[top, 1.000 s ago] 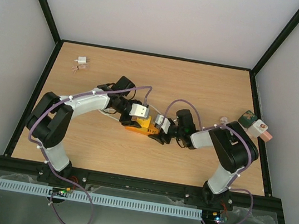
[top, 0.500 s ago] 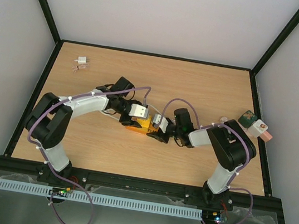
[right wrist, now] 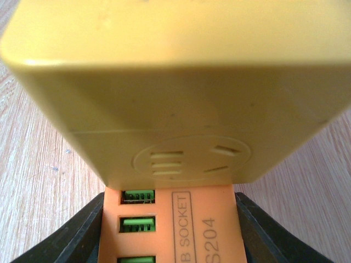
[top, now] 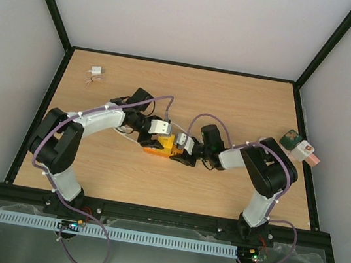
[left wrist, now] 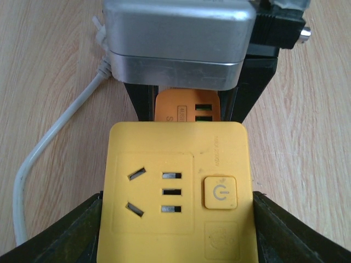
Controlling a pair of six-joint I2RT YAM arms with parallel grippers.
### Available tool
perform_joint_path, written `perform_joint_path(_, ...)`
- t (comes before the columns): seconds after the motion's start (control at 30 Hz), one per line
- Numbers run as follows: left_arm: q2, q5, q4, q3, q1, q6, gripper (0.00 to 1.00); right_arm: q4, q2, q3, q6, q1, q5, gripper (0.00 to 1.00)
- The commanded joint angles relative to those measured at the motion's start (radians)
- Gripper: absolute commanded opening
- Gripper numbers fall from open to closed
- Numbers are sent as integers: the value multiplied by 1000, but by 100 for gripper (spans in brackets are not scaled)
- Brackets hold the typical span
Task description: Pull the plug off the socket
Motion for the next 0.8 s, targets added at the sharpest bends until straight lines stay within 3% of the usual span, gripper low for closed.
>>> perform_joint_path(0.0,-33,139,-37,43,4,-22,41,-50,25,23,-22,4,37,15)
perform_joint_path(0.17,-43,136,-44,42,4,-17,40,-72,36,37,-24,6,40,10)
perform_joint_path(0.77,-96,145,-89,56,25,10,36,-94,47,43,-42,25,66,9)
